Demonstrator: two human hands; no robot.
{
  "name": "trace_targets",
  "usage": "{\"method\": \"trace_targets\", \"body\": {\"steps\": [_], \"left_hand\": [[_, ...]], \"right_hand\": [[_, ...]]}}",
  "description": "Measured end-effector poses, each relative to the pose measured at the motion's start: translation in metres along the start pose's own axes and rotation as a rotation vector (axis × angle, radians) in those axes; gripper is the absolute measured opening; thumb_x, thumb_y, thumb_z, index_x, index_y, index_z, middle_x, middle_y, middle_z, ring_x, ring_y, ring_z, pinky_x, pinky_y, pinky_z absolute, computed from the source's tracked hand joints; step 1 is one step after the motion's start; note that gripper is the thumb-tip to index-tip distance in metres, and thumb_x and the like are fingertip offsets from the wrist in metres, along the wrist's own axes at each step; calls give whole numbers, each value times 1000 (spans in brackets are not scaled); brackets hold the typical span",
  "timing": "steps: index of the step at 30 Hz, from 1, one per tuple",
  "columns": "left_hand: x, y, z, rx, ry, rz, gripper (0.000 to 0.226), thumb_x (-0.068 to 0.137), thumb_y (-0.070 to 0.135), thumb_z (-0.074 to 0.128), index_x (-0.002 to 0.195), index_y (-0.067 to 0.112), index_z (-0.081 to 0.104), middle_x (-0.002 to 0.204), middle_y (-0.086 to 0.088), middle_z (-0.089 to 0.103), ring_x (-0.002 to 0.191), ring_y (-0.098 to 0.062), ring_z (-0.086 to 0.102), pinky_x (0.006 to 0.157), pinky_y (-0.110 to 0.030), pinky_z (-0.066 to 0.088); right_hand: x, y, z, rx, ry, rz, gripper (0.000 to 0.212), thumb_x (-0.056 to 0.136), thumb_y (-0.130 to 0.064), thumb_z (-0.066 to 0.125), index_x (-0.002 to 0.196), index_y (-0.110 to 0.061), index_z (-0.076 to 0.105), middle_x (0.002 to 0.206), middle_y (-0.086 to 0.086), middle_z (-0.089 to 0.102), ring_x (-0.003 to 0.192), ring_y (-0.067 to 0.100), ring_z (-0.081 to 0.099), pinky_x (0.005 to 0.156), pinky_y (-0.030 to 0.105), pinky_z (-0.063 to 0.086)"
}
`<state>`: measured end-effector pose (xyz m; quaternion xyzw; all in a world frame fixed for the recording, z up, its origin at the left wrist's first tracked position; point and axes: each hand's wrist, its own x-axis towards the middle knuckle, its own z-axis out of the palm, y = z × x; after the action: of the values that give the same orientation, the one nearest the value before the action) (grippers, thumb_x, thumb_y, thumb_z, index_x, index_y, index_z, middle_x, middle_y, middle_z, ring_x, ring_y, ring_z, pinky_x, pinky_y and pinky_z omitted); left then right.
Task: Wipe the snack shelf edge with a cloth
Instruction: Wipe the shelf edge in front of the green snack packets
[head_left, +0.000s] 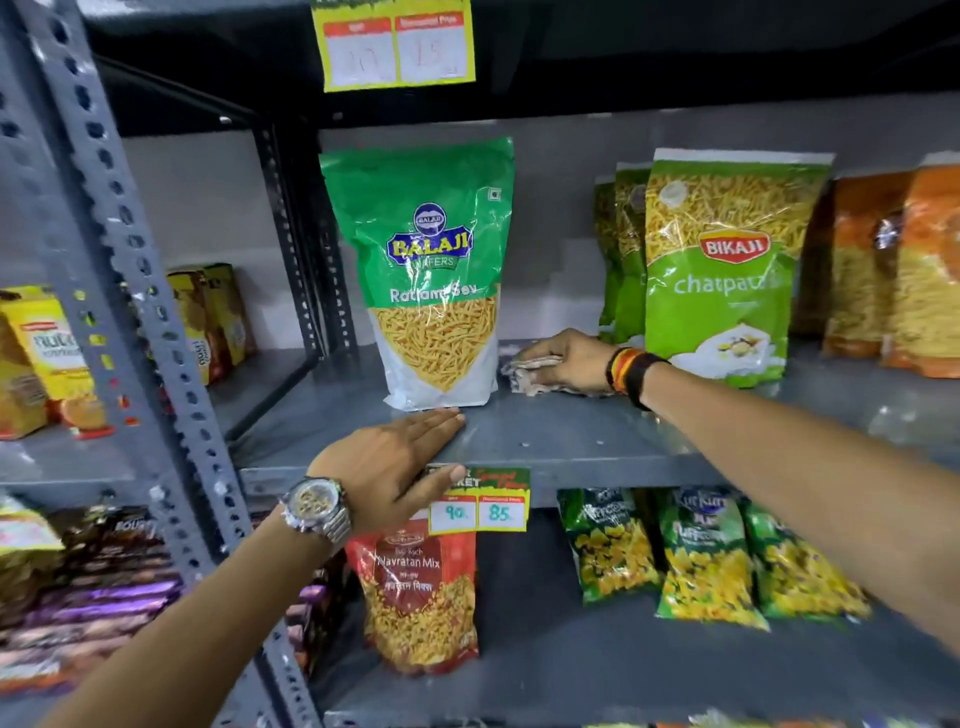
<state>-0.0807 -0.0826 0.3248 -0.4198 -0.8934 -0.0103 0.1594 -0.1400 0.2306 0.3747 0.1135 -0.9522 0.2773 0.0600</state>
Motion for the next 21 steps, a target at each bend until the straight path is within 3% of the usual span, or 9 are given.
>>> {"method": "trace_targets", "body": {"steps": [3,5,6,8,11,14,17,19,21], "left_hand": [[1,1,-3,-18,1,10,81,95,71,17,158,21,29,163,-1,33,147,-17,36,118,-37,34],[2,2,-4,-25,12,6,83,94,71,17,157,20,31,163,-1,34,147,-18,37,118,-36,33],[2,2,-4,-25,10,6,83,93,71,17,157,20,31,163,-1,34,146,-18,37,117,-35,32],[2,3,-4,-21,11,3,85,93,74,16,157,20,30,163,-1,34,146,-18,38,117,-35,32],[2,2,-4,-35,-6,-7,93,88,80,7,158,22,27,164,1,31,147,-17,36,117,-35,31],[3,3,-4,-30,-13,-11,97,84,82,2,159,24,24,165,3,28,148,-16,33,118,-36,30],[4,3,-4,-28,-23,-12,99,83,83,1,159,24,24,166,3,28,147,-17,34,118,-39,34],[4,1,-3,-27,-15,-13,97,85,83,3,159,24,25,165,3,29,147,-18,36,116,-42,38],[3,2,-3,-26,-2,-22,94,86,82,5,158,24,27,164,3,31,145,-20,39,113,-45,42]], "right_hand": [[-33,-12,-11,52,-82,-14,40,86,-17,69,125,-19,64,132,-3,58,121,5,50,99,12,40],[-34,-17,-24,104,42,13,39,86,-8,68,125,-9,63,127,0,60,112,5,53,78,-5,39],[-32,-15,-27,118,137,38,39,86,-5,67,124,-5,62,127,4,61,111,8,54,72,-7,38],[-29,-10,-25,91,245,99,39,85,-3,67,123,1,61,128,13,62,117,17,56,76,0,38],[-24,1,-6,55,251,164,37,85,-1,67,122,2,62,128,18,62,124,28,56,81,6,35],[-40,-9,2,86,212,102,36,87,-5,66,122,-6,64,127,9,64,122,22,57,82,6,37],[-82,-24,2,134,54,23,35,86,-11,68,121,-16,66,116,-6,66,109,8,62,81,0,43],[-105,-28,-1,167,-47,-25,36,86,-14,68,122,-19,65,121,-8,67,109,2,62,93,8,46],[-108,-30,-10,182,-23,-48,36,87,-14,68,123,-20,66,125,-4,66,115,4,61,102,19,45]]}}
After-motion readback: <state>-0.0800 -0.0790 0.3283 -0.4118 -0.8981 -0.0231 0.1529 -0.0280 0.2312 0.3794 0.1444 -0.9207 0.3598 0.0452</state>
